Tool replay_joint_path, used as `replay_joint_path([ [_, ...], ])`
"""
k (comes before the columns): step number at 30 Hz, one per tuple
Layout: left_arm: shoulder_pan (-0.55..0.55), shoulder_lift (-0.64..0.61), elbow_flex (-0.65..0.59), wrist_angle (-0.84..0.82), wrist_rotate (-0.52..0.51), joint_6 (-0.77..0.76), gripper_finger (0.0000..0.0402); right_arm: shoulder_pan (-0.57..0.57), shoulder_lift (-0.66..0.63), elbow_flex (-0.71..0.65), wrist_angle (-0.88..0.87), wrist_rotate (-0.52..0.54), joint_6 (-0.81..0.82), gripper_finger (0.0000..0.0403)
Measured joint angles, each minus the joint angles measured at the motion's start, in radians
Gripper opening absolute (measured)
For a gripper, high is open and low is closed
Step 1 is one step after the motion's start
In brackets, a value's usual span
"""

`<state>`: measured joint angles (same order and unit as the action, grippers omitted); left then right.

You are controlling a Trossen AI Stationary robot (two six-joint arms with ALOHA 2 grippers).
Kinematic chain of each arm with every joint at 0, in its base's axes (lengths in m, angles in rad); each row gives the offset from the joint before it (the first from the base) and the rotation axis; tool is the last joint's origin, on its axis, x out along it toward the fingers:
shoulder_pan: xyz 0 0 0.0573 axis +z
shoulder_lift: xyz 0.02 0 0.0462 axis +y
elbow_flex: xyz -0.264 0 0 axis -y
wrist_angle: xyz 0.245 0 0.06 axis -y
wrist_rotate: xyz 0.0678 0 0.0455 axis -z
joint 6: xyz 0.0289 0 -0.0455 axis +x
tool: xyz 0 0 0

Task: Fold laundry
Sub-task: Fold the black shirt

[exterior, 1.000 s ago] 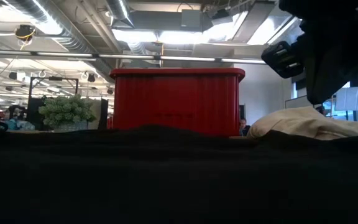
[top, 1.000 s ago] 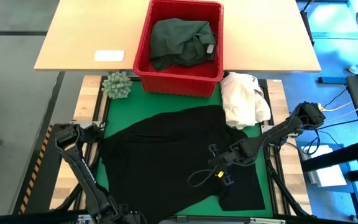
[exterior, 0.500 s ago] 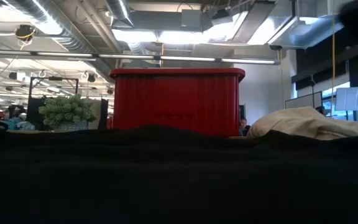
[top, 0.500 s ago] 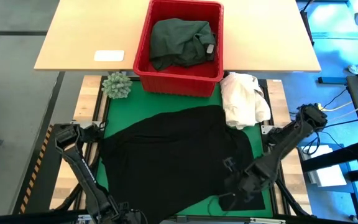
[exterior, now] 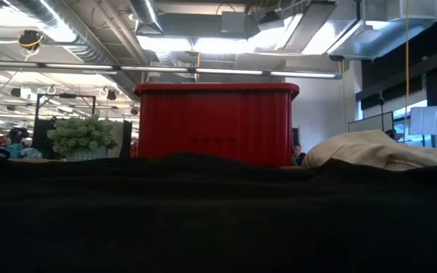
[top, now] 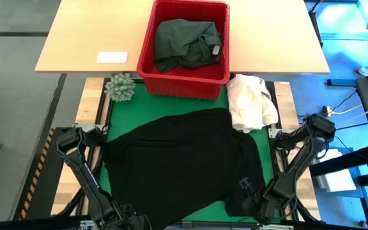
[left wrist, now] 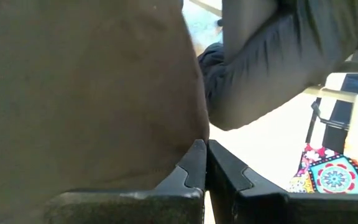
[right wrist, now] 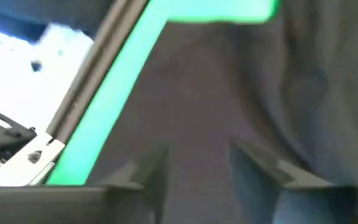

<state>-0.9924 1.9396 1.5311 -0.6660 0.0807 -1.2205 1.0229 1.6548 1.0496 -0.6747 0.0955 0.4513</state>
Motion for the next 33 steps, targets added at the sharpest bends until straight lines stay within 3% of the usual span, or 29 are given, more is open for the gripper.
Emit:
replay_joint_path([
  [5,0.000,0.000,0.000,0.001,-0.010,0.000,0.0000,0.014,0.083,0.000,0.114,-0.057,0.068,0.0253],
  [9,0.000,0.000,0.000,-0.019,-0.027,-0.001,0.0000,0.025,0.100,0.000,0.206,-0.080,0.126,0.0281],
  [19,-0.005,0.000,0.000,-0.049,-0.064,-0.053,0.0031,0.025,0.097,0.000,0.211,-0.043,0.180,0.0274],
  [27,-0.024,0.000,0.000,-0.114,-0.064,-0.027,0.0004,0.038,0.097,0.000,0.267,-0.019,0.222,0.0273],
  [33,-0.023,0.000,0.000,-0.112,-0.083,-0.023,0.0002,0.038,0.097,0.000,0.150,0.051,0.260,0.0273],
])
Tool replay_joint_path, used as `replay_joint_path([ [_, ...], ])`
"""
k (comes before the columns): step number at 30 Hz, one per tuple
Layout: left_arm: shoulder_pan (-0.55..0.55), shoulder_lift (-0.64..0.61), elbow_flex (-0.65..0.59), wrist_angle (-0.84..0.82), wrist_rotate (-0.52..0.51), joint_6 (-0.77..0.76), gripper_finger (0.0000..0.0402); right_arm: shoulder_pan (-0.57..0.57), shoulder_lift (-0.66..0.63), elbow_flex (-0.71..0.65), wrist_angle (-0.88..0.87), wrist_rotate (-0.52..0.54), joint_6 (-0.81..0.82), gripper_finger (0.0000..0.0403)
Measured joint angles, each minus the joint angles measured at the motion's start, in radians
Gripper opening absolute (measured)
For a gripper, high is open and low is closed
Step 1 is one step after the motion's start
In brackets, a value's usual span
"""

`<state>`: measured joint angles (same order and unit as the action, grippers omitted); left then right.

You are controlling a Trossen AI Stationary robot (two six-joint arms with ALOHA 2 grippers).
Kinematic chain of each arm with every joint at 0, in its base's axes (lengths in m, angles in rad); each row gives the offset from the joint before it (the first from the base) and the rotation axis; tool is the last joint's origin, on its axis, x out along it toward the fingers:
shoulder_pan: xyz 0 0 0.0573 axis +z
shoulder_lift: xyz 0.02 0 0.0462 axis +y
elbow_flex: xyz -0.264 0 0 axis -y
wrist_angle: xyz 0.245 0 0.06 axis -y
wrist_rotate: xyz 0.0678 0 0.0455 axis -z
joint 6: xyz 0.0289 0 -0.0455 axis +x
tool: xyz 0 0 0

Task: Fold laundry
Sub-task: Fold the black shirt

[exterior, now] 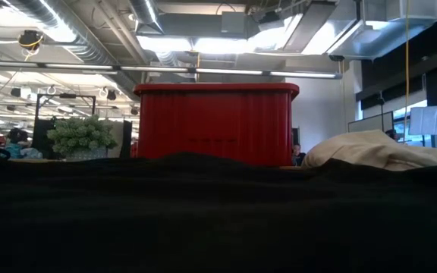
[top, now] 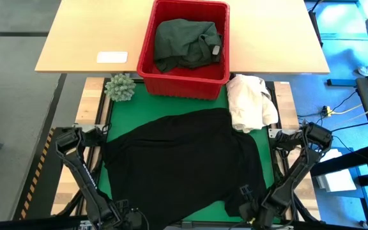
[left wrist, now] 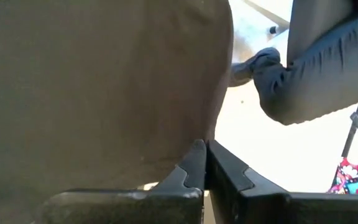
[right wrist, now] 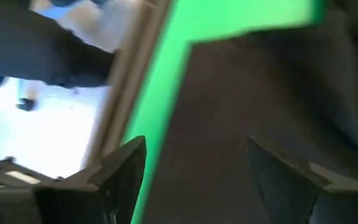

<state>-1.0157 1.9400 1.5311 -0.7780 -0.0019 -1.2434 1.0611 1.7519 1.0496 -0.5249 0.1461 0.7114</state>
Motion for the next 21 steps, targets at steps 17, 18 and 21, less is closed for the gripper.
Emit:
replay_joint_path([
  [17,0.000,0.000,0.000,0.002,-0.033,-0.013,0.0001,0.000,0.097,0.007,-0.076,-0.062,0.025,0.0273],
  [18,0.000,0.000,0.000,0.003,-0.033,-0.013,0.0000,0.000,0.098,0.007,-0.077,-0.059,0.036,0.0273],
  [21,0.000,0.000,0.000,0.003,-0.033,-0.014,0.0000,0.000,0.096,0.007,-0.086,-0.049,0.064,0.0260],
])
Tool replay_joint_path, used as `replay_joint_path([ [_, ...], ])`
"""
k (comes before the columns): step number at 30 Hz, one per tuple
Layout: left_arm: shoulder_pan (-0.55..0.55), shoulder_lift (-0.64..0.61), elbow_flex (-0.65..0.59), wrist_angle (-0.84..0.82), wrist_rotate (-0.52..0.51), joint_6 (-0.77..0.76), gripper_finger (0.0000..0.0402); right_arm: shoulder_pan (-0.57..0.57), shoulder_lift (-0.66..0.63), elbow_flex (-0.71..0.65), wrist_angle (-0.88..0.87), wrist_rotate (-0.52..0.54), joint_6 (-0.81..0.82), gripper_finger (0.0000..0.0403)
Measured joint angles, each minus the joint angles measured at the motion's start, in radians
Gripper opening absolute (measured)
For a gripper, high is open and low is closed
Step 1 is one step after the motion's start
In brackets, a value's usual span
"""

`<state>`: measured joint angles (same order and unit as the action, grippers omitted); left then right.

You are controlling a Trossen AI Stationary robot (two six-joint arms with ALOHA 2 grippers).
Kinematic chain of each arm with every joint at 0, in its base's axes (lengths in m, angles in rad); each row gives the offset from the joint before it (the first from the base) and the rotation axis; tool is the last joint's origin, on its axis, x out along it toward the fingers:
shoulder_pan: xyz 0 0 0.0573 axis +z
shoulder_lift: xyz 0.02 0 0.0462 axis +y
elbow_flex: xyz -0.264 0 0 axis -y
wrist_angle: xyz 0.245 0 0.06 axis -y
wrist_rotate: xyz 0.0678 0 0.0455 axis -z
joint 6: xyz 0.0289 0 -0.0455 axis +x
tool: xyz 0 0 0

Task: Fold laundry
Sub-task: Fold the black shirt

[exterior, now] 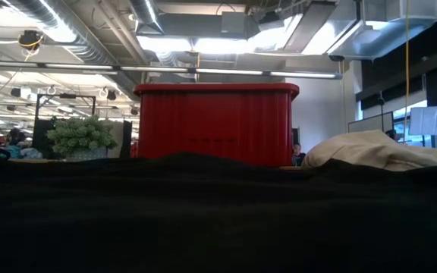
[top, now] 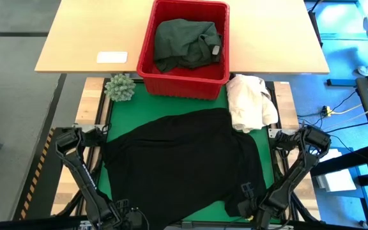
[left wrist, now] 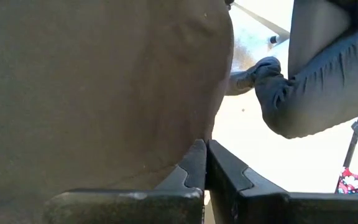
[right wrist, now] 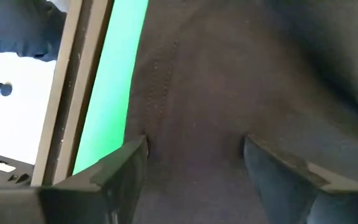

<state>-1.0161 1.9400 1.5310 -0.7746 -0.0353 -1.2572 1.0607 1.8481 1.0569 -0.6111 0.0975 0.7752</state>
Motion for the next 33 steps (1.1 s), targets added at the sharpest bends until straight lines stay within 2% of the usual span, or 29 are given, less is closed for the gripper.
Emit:
replay_joint_path([
  [3,0.000,0.000,0.000,0.000,-0.004,0.000,0.0000,-0.001,0.000,0.000,-0.010,-0.004,0.006,0.0213],
  [9,0.000,0.000,0.000,0.000,-0.019,0.002,0.0000,-0.001,0.005,0.034,-0.044,-0.016,0.005,0.0038],
  [10,0.000,0.000,0.000,0.000,-0.025,0.003,0.0000,-0.001,0.006,0.048,-0.065,-0.014,0.000,0.0020],
  [14,0.000,0.000,0.000,0.025,-0.023,0.002,0.0000,-0.001,0.015,0.132,-0.222,0.002,-0.007,0.0019],
  [20,-0.006,0.000,0.051,0.051,-0.030,0.010,0.0000,0.000,0.010,0.350,-0.459,0.083,-0.006,0.0008],
  [33,-0.071,0.000,0.364,-0.093,-0.419,0.225,0.0000,0.000,0.008,0.842,-0.901,0.424,-0.035,0.0002],
])
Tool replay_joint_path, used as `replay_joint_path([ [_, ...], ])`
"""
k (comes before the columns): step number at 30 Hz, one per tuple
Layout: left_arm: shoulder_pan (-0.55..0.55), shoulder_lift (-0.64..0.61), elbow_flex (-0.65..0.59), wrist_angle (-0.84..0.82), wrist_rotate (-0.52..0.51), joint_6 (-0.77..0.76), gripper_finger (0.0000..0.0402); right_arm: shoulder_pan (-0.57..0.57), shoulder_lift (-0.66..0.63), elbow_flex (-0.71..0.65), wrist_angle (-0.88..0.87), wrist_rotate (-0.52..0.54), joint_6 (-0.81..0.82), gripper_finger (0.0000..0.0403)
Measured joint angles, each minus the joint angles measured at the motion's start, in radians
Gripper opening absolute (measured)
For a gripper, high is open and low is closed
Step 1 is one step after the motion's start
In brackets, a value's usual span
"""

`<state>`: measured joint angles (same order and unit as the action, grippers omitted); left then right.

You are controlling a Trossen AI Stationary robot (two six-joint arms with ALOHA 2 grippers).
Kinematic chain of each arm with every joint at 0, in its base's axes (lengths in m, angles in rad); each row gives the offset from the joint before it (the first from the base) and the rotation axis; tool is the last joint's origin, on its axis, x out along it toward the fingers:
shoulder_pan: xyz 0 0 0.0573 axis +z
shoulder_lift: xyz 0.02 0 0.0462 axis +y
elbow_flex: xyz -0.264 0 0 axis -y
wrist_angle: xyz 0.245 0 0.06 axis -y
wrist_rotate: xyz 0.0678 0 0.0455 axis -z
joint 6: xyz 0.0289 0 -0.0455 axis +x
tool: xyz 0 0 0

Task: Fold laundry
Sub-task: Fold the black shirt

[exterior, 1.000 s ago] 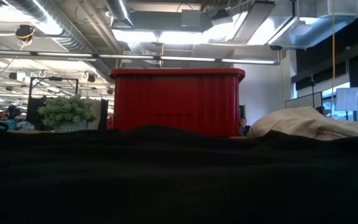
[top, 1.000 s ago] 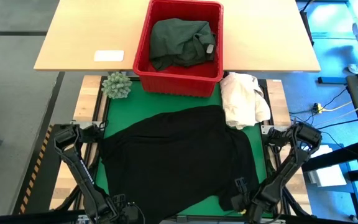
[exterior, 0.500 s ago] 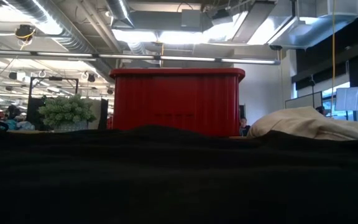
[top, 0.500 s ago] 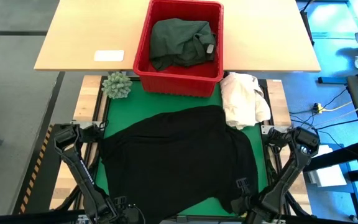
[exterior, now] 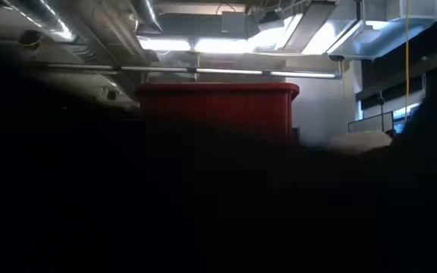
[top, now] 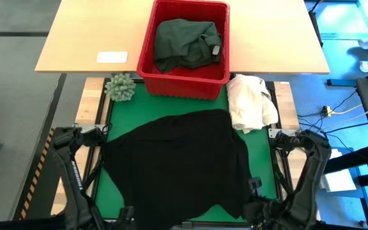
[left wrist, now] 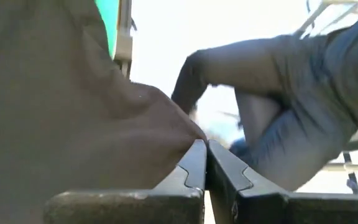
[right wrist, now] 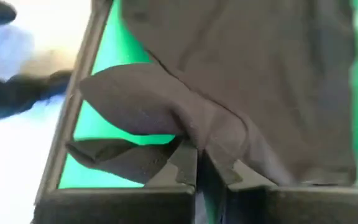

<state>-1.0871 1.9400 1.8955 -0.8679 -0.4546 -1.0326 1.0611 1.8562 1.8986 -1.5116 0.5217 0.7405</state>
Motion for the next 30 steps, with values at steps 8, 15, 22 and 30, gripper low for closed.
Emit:
replay_joint_path([
  [8,-0.074,0.000,0.088,-0.002,-0.175,0.041,0.0000,-0.001,-0.038,0.099,-0.058,0.132,-0.009,0.0001],
  [15,-0.102,0.011,0.090,0.125,-0.223,0.055,0.0000,0.019,-0.046,0.076,0.032,0.150,-0.012,0.0001],
  [22,-0.074,0.128,0.090,0.237,-0.119,0.047,0.0000,0.018,-0.046,-0.099,0.412,0.046,-0.158,0.0000],
  [30,-0.064,0.205,0.092,0.465,-0.024,0.096,0.0000,0.020,-0.045,-0.260,0.854,-0.176,-0.275,0.0000],
])
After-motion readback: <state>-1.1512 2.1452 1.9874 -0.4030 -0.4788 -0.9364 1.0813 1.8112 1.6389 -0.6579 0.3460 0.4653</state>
